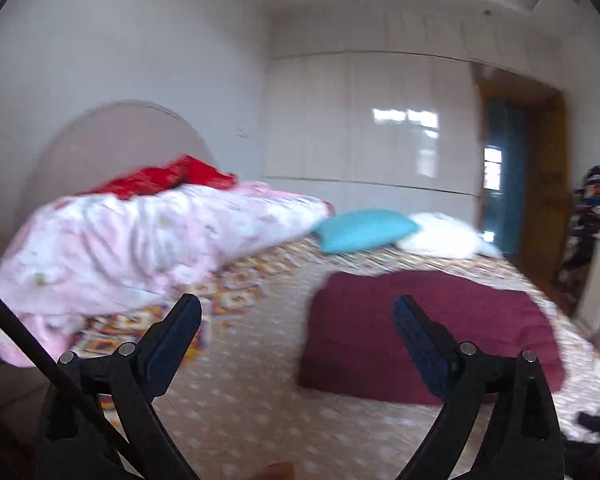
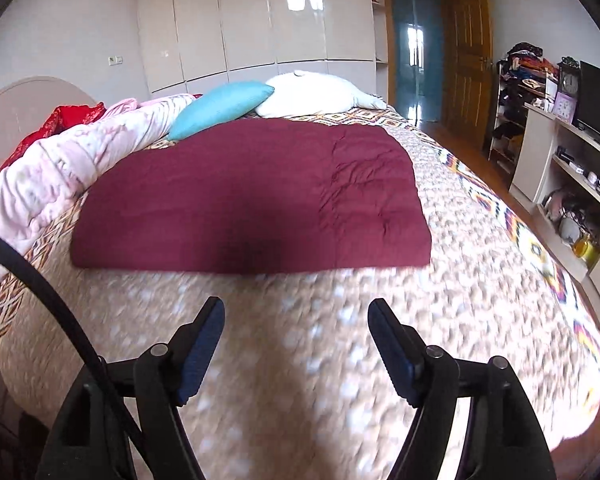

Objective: Fold large clothes

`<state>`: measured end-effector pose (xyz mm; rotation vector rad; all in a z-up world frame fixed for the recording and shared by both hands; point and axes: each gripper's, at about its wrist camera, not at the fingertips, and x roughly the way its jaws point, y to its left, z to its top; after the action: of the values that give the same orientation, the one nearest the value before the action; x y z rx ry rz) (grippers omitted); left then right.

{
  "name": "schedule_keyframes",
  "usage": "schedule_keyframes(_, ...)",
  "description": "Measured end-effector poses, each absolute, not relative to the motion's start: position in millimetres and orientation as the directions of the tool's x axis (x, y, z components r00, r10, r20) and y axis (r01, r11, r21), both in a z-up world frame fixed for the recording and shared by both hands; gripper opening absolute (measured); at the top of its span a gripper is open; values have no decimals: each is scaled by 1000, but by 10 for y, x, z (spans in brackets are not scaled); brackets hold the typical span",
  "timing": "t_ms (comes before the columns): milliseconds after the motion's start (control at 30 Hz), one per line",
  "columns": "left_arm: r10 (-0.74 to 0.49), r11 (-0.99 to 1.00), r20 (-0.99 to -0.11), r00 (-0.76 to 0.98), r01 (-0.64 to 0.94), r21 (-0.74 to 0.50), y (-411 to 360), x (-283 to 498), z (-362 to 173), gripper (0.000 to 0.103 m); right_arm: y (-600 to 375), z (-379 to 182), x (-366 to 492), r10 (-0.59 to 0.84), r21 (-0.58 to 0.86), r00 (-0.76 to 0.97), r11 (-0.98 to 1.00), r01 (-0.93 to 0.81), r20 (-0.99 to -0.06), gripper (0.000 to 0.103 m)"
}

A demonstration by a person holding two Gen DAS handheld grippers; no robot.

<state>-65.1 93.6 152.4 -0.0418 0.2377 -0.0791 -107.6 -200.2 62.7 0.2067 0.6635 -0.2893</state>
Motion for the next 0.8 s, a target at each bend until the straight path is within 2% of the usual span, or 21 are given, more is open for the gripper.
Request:
schedule_keyframes(100,-174,985,-297,939,168,-47,791,-858,1475,96,-1903,549,-1322,-214,104,748,929,354,-629,81)
schedule_keyframes(333,-182,969,-472,863,239,63,495,-1129,910,96,-1718,298,-1616,-328,-12,662,901,433,-674,83)
schedule_keyframes(433,-176,965,-520,836,252,79,410,-1141,680,96,-1730,221,-1593,-355,-51,627,892,449,-693,83)
schedule_keyframes(633,-164,962,-580,798,258,83,299,-1087,439,96,-1852,145,-1579,-371,-46,582,867,496,-723,83)
schedule_keyframes(800,-225,954,-568,792,298,38,268,-1163,458,96,-1799,178,-1635,-389,-58,590,864,500,-708,83)
